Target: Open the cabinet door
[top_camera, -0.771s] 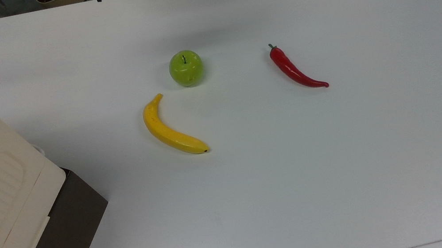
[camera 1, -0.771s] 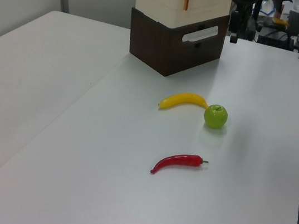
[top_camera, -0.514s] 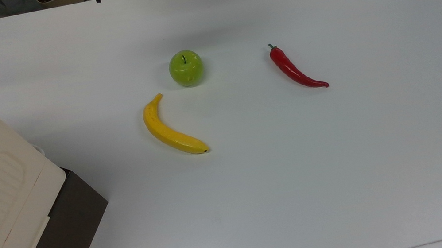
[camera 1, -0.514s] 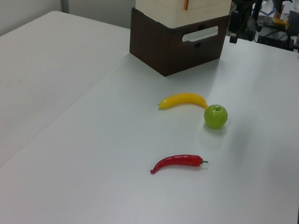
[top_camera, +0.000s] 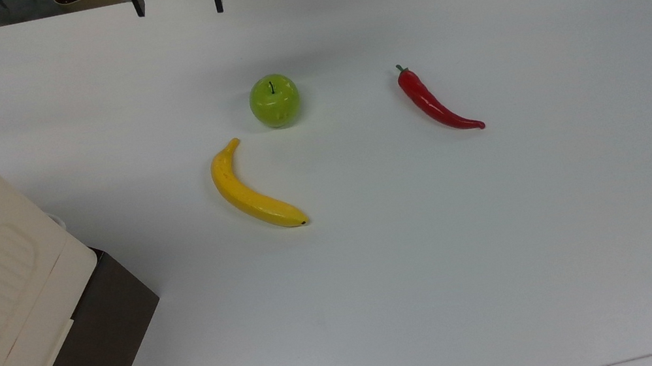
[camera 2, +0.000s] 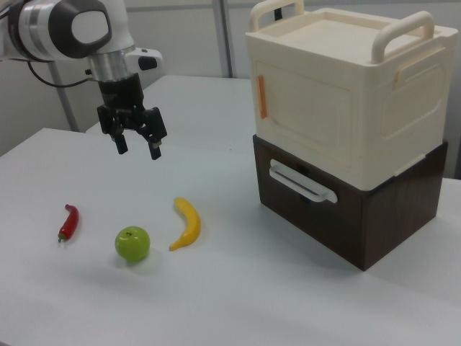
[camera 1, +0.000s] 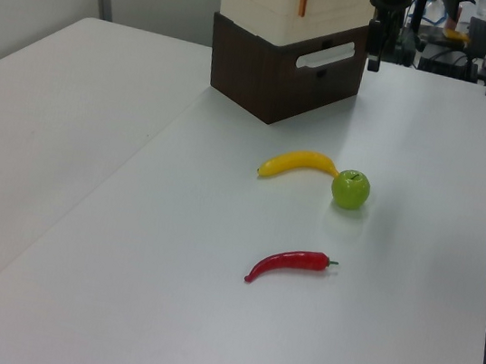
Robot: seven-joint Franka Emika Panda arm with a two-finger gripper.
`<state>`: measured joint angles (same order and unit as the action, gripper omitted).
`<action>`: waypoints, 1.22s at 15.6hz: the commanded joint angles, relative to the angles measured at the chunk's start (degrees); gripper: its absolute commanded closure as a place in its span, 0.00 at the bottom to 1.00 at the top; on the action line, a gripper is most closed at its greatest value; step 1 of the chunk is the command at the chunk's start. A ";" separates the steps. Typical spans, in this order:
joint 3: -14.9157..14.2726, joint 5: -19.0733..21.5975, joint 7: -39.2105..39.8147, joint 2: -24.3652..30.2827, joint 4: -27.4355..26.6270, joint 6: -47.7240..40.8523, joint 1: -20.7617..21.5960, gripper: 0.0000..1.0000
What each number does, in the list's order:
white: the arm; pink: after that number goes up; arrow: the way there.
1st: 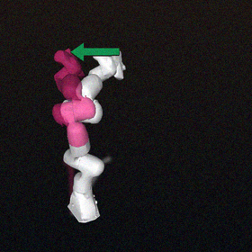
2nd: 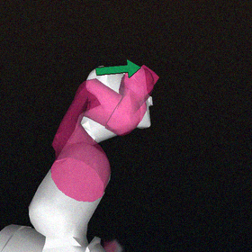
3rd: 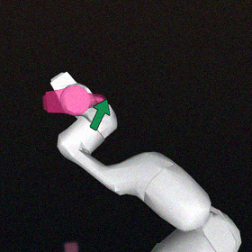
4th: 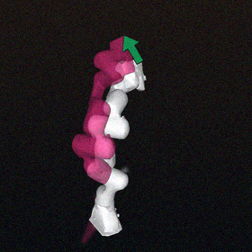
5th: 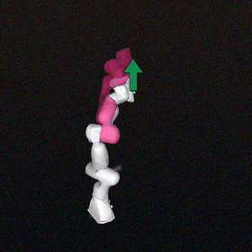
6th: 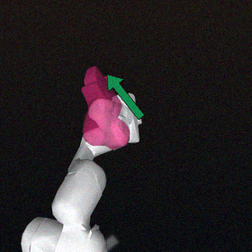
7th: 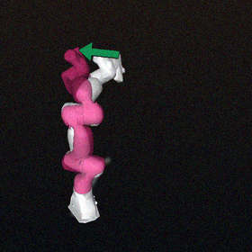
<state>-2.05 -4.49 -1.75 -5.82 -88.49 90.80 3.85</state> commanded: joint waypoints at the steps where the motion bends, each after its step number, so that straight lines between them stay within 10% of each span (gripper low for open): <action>1: -0.49 -0.69 -4.64 -2.60 3.92 4.63 -1.64 0.00; 9: -0.49 -6.39 -25.13 -4.46 5.43 24.05 -4.38 0.00; 19: -0.49 -11.33 -29.19 -10.34 5.52 47.08 -10.00 0.00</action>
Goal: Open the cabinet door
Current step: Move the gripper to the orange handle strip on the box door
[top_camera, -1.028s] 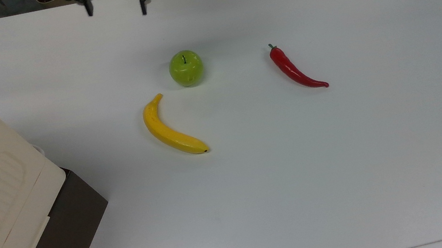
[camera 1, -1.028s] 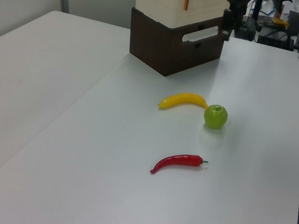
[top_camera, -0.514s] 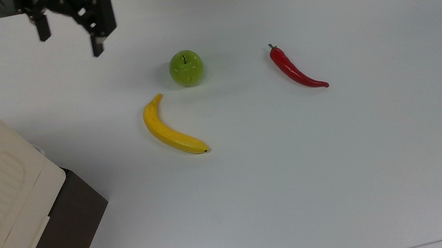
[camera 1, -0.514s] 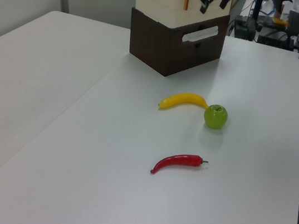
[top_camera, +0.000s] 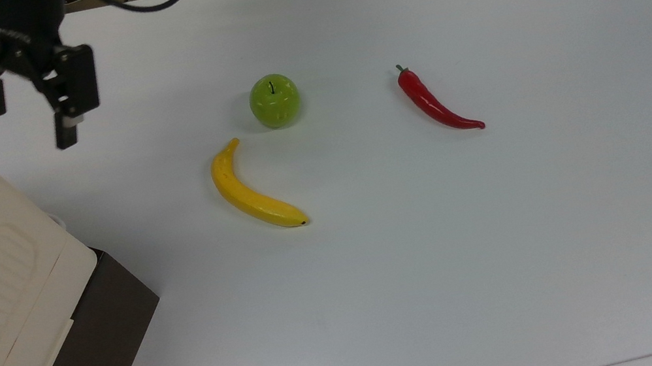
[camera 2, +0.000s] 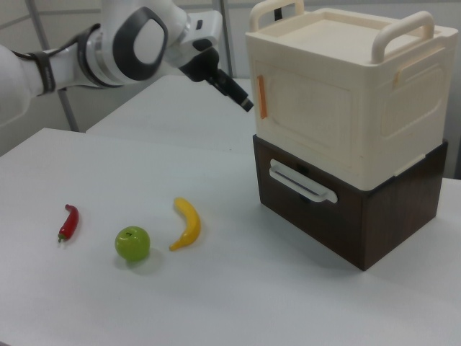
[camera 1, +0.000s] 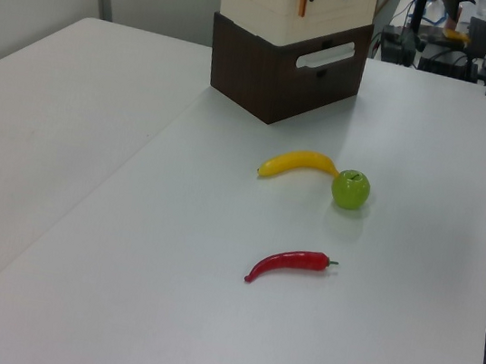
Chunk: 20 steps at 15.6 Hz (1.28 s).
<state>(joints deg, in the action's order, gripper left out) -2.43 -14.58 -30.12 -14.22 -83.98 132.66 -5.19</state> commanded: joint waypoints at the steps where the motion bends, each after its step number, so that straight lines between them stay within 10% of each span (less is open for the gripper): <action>1: -0.12 -1.50 -0.04 -2.56 1.01 8.12 -1.14 0.00; 7: -0.12 -1.67 2.87 -5.11 1.01 15.62 -2.11 0.01; 13: -0.12 -1.85 4.71 -5.20 0.92 15.53 -2.02 0.44; 20: -0.03 -1.85 9.11 -5.20 0.92 15.53 -1.84 0.53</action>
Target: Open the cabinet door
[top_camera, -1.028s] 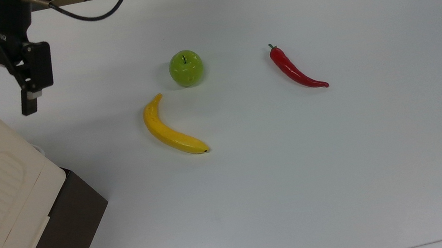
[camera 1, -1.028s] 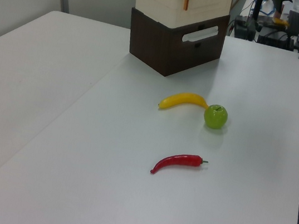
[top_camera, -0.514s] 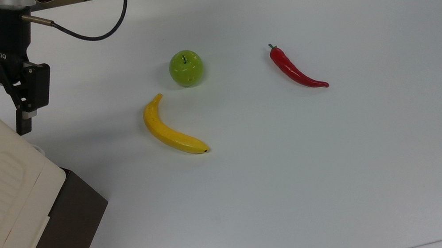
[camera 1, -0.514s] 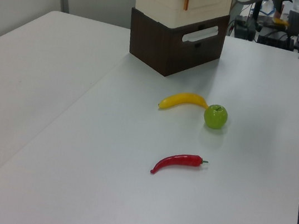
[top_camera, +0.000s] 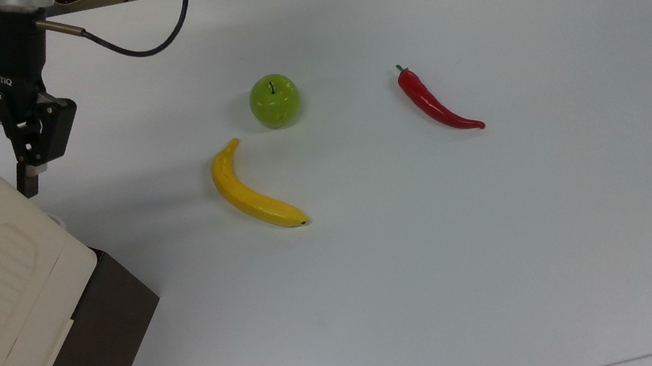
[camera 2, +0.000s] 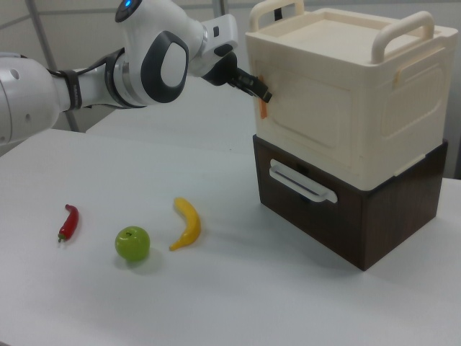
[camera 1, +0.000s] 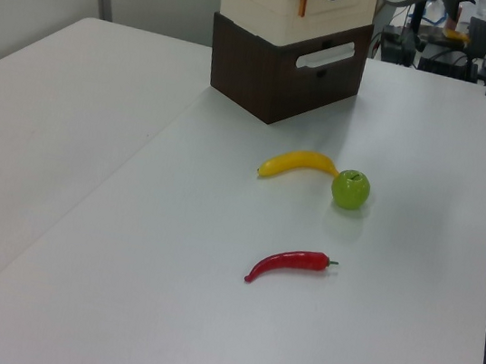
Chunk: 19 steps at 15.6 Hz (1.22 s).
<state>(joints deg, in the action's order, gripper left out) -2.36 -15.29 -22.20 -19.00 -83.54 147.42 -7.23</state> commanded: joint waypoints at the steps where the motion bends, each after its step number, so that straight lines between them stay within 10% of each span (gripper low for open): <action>1: -0.10 -1.15 1.28 -0.33 0.49 0.76 0.20 0.58; 19: 0.07 -0.88 1.20 2.12 -0.48 -5.47 0.55 0.89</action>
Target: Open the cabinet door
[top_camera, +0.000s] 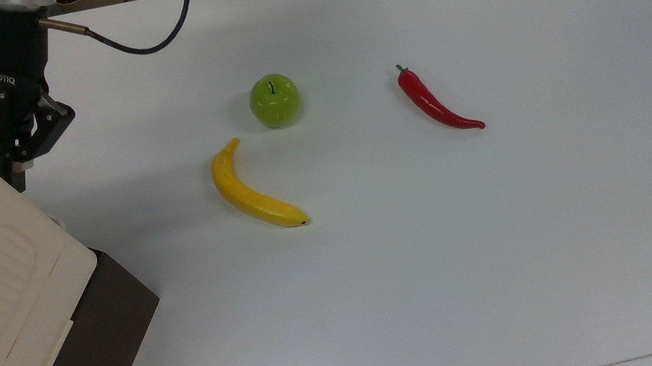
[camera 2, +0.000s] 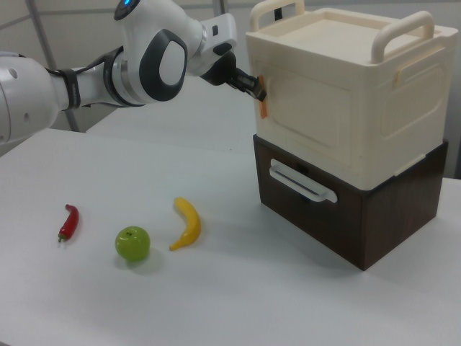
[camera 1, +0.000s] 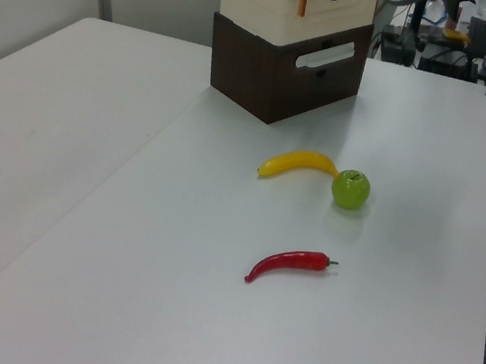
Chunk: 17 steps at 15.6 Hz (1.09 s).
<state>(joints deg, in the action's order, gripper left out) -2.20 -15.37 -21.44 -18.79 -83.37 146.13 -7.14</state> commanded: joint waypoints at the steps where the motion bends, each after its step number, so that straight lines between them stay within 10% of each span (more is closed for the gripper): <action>1: 0.09 -0.71 0.35 2.00 -0.57 -5.15 0.55 0.89; 6: 0.62 0.08 0.26 3.67 -0.57 -9.81 0.63 0.87; 17: 0.53 2.45 0.17 7.71 0.13 -21.15 0.81 0.00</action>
<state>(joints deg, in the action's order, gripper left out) -1.36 -14.02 -21.49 -13.92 -82.68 128.57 -6.73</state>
